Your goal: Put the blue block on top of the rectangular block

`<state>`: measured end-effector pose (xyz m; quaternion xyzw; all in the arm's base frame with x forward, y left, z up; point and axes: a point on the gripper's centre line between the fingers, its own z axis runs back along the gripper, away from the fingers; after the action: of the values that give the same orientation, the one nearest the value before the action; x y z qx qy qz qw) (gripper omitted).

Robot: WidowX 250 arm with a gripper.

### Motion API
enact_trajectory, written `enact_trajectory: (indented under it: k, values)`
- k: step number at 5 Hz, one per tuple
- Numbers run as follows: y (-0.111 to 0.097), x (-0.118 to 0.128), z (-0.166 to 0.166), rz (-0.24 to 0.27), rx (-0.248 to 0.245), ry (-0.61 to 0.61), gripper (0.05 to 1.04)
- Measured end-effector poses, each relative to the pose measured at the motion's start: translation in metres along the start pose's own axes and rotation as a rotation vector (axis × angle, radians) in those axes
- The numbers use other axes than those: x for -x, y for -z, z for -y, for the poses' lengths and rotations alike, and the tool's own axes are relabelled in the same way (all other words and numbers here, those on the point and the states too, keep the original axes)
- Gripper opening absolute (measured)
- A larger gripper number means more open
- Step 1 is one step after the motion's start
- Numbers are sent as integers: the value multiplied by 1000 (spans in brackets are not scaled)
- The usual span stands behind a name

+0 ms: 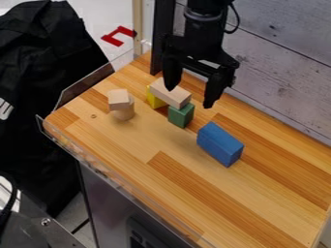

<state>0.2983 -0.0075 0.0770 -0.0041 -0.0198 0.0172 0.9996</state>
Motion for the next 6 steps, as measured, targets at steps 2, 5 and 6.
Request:
enact_trajectory:
  k: [2, 5, 6]
  values:
    - [13, 4, 2, -24, 9, -78, 1001]
    - [22, -3, 32, 67, -113, -533, 1001]
    - [31, -5, 37, 59, -160, -675, 1001]
